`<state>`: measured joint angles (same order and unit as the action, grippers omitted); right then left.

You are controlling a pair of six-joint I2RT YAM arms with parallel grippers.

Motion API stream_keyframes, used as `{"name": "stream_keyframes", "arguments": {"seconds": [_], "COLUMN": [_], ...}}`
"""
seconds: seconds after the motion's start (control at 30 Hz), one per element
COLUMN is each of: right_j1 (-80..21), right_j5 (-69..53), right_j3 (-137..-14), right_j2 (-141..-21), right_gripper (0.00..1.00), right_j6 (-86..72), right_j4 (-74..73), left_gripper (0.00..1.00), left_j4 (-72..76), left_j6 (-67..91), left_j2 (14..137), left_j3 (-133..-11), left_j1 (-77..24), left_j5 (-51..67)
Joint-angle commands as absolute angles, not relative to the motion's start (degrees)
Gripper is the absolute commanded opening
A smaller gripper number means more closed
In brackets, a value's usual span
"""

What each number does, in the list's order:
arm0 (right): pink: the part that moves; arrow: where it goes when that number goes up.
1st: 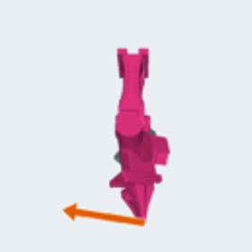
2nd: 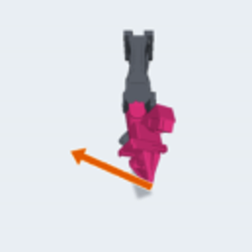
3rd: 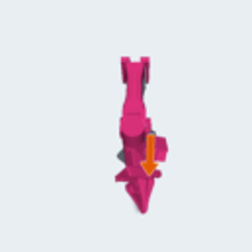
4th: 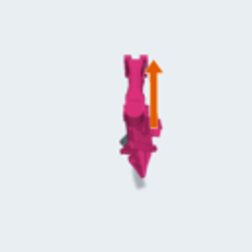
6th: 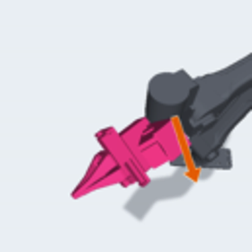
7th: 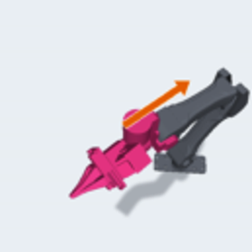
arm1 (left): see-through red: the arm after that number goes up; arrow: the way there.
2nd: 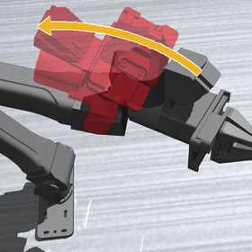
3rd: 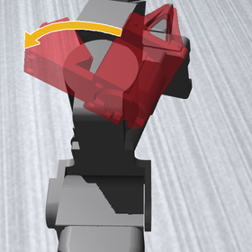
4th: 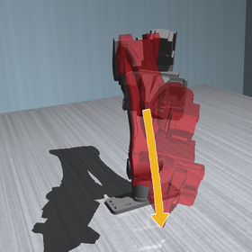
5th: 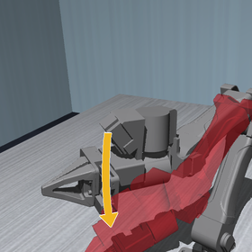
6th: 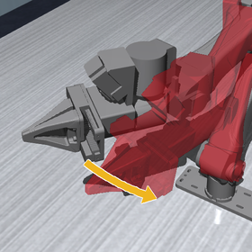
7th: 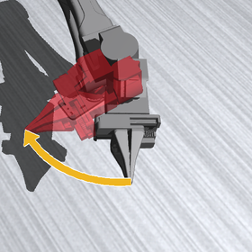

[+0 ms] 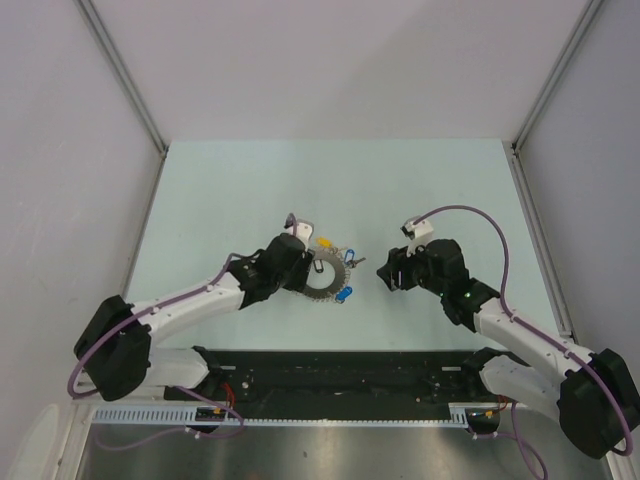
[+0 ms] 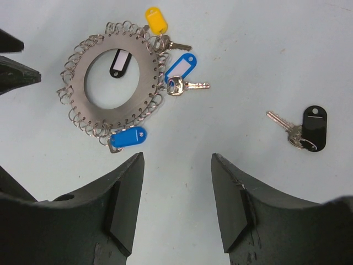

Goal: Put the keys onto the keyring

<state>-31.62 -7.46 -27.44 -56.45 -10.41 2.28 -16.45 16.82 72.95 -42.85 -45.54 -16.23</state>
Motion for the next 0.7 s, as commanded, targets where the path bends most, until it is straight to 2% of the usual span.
{"name": "stream_keyframes", "arguments": {"seconds": [0.0,0.03,0.3,0.67], "right_j1": [-31.38,-31.38,-31.38,-31.38], "right_j5": [-8.0,-8.0,-8.0,-8.0], "right_j3": [-27.42,-27.42,-26.9,-26.63], "right_j2": [-56.16,-56.16,-55.46,-55.55], "right_gripper": [0.57,0.57,0.57,0.56], "right_j6": [-9.23,-9.32,-8.88,-8.7], "right_j4": [4.92,4.83,4.4,4.4], "left_gripper": [0.5,0.45,0.42,0.29], "left_j4": [-21.27,-21.27,-21.53,-22.32], "left_j6": [13.98,13.71,12.57,11.78], "left_j2": [75.92,76.46,81.47,85.6], "left_j3": [-45.17,-45.35,-47.64,-49.48], "left_j1": [-45.62,-45.62,-45.62,-45.62], "left_j5": [-18.73,-18.29,-15.91,-13.45]}}
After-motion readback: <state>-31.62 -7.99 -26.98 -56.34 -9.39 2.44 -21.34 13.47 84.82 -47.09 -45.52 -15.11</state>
